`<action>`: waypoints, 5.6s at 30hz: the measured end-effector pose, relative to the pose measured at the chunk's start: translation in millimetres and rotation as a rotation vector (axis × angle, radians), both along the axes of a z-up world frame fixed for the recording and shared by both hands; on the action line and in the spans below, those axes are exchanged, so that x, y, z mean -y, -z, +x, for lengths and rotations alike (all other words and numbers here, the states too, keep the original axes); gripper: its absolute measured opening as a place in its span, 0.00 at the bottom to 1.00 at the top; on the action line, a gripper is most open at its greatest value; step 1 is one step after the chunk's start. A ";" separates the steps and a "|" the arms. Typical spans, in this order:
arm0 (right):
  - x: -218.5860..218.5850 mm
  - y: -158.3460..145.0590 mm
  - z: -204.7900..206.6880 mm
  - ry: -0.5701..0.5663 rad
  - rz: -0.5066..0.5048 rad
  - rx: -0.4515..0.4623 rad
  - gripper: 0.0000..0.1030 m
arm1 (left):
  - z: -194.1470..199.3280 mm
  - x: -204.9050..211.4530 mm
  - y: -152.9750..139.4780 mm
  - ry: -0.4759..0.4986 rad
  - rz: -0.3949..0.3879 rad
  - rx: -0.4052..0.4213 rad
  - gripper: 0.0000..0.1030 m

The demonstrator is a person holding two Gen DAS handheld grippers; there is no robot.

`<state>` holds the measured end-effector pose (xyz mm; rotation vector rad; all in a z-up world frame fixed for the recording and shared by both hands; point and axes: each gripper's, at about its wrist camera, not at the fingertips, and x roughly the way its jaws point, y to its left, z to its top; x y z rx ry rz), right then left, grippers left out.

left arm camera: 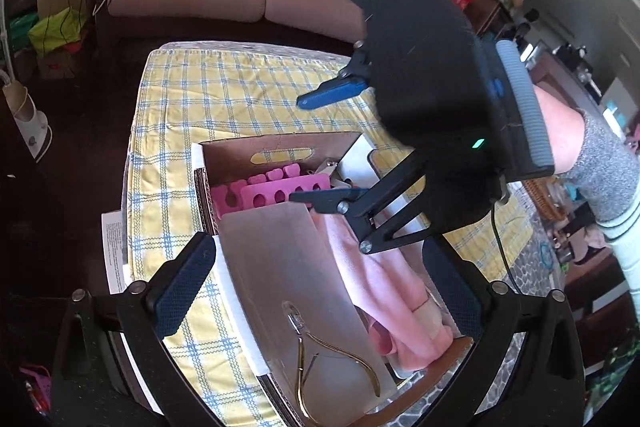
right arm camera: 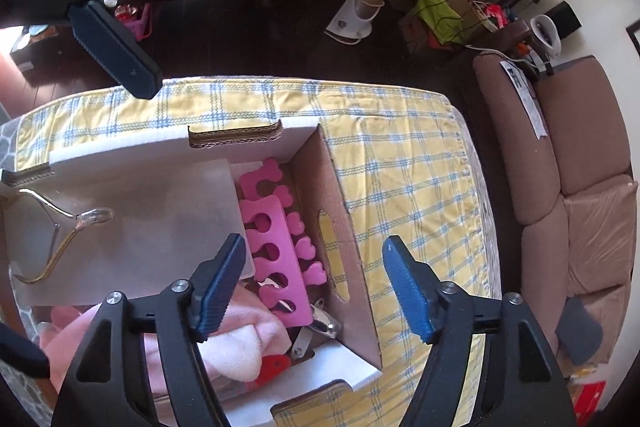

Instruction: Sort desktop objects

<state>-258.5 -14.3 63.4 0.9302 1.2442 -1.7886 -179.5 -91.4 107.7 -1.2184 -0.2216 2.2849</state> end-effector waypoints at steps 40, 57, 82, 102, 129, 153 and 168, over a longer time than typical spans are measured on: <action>-431.5 25.5 26.9 1.413 -0.935 0.561 0.64 | -18.9 -374.6 66.1 0.254 -0.374 -0.028 0.67; -403.3 41.6 11.1 1.328 -0.879 0.556 0.23 | -30.5 -361.3 86.7 0.281 -0.262 0.056 0.24; -196.9 -63.6 -10.1 1.086 -1.021 0.577 0.19 | -47.8 -119.4 -8.9 0.197 -0.232 -0.027 0.24; -116.0 -6.5 -36.3 1.166 -0.799 0.528 0.19 | -73.1 -64.5 50.9 0.201 -0.235 0.071 0.24; -138.9 -56.2 102.4 1.097 -0.591 0.137 0.96 | 82.2 -37.0 -23.6 -0.039 -0.163 -0.079 1.00; -180.9 40.4 236.8 1.090 -0.500 -0.023 1.00 | 189.1 -75.5 81.5 -0.303 -0.263 -0.002 1.00; -205.9 69.2 242.2 1.185 -0.554 -0.024 1.00 | 188.0 -98.5 106.3 -0.316 -0.395 -0.019 1.00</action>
